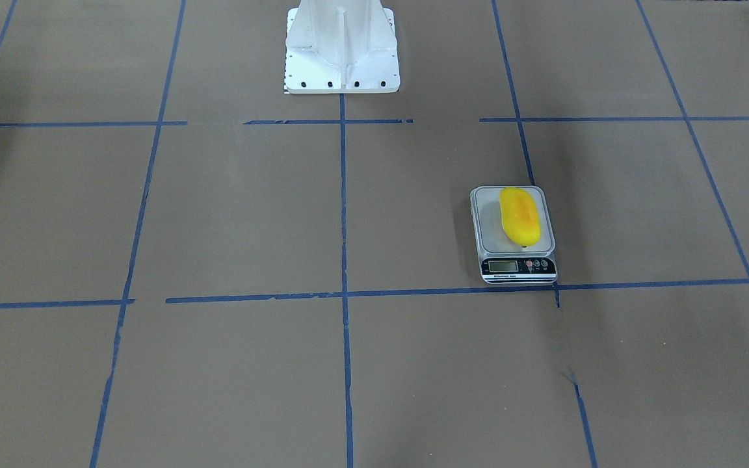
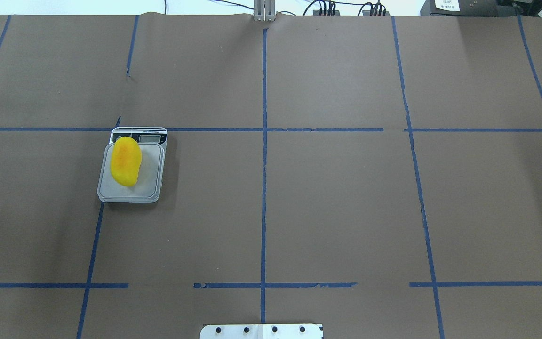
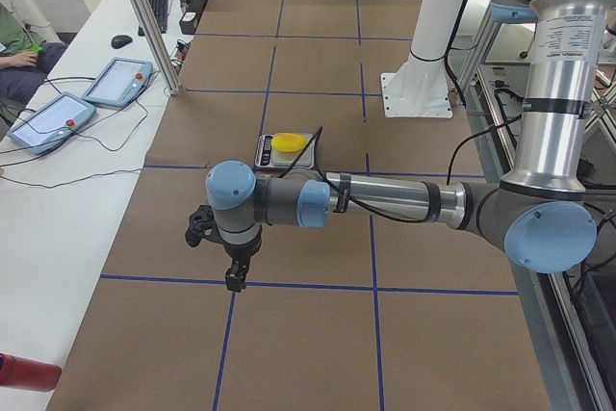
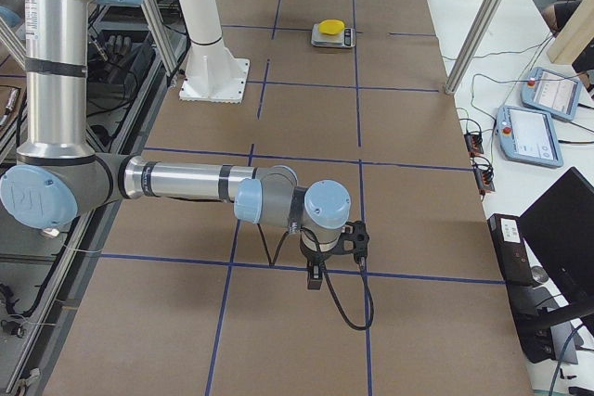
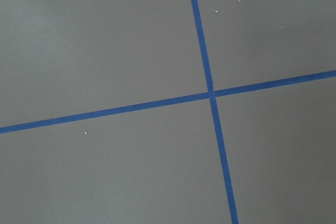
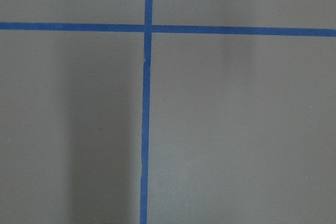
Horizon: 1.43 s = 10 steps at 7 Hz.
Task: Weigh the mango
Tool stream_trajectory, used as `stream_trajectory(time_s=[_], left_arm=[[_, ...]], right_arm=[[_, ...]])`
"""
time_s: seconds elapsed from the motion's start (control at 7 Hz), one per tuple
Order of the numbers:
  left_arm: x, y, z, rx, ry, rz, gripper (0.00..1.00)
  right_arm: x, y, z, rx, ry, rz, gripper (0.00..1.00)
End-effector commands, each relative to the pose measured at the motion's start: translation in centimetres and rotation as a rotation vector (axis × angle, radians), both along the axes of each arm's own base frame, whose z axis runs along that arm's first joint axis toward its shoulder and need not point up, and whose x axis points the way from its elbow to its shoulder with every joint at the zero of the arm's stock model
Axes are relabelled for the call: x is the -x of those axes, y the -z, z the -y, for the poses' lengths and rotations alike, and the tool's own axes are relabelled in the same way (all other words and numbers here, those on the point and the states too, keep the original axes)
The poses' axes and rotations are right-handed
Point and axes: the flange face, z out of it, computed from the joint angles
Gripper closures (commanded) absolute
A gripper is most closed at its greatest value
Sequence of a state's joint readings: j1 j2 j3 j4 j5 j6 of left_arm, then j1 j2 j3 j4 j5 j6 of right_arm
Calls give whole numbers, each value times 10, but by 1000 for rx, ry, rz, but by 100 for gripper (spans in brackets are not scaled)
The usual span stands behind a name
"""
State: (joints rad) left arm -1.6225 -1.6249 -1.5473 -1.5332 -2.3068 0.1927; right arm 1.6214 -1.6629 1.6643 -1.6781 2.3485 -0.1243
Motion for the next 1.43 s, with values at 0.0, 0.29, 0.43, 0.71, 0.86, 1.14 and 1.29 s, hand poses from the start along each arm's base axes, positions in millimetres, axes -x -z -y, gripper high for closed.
stream_trajectory(time_s=[0.0, 0.29, 0.43, 0.71, 0.86, 1.14, 1.29], left_arm=[[-4, -21, -17, 58, 4, -58, 0], [-8, -16, -17, 96, 48, -110, 0], [-8, -9, -15, 103, 75, -108, 0], [-8, -5, -13, 89, 71, -99, 0], [-8, -7, -13, 94, 70, -99, 0], [-8, -10, -15, 102, 73, -97, 0], [-8, -10, -15, 102, 73, -99, 0]], right_arm=[[0, 0, 0, 0, 0, 0, 0], [0, 0, 0, -1, 0, 0, 0], [0, 0, 0, 0, 0, 0, 0], [0, 0, 0, 0, 0, 0, 0], [0, 0, 0, -1, 0, 0, 0], [0, 0, 0, 0, 0, 0, 0], [0, 0, 0, 0, 0, 0, 0]])
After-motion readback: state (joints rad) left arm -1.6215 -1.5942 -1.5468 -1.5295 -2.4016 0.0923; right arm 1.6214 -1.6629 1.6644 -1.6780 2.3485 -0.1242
